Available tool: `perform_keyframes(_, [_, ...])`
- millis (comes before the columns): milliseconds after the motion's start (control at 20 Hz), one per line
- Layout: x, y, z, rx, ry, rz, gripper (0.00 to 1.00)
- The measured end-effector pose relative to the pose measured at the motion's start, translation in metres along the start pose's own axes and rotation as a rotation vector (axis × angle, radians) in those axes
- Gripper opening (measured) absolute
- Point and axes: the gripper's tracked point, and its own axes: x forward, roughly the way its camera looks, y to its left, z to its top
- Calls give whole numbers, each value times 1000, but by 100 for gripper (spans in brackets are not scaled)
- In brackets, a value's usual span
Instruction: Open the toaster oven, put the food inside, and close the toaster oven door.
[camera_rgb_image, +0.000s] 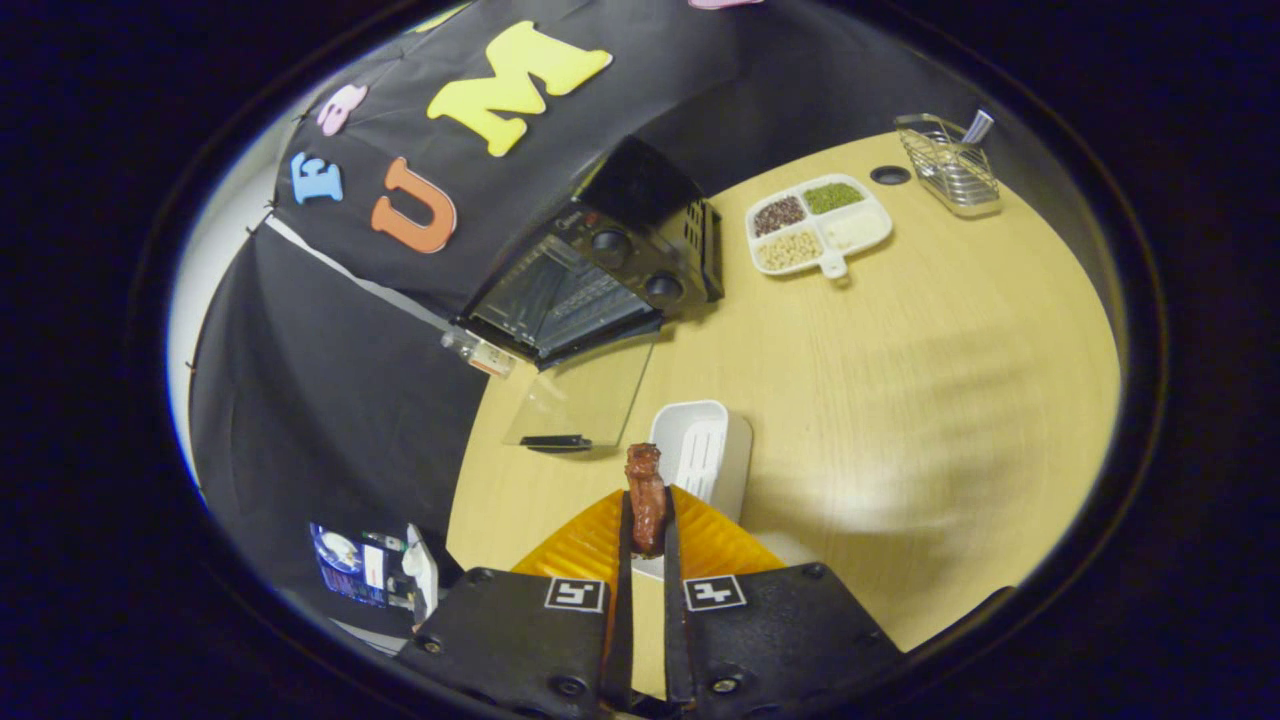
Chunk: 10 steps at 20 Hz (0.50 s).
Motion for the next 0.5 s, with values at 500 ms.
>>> perform_keyframes(500, [65, 112, 25, 201, -254, 58, 16])
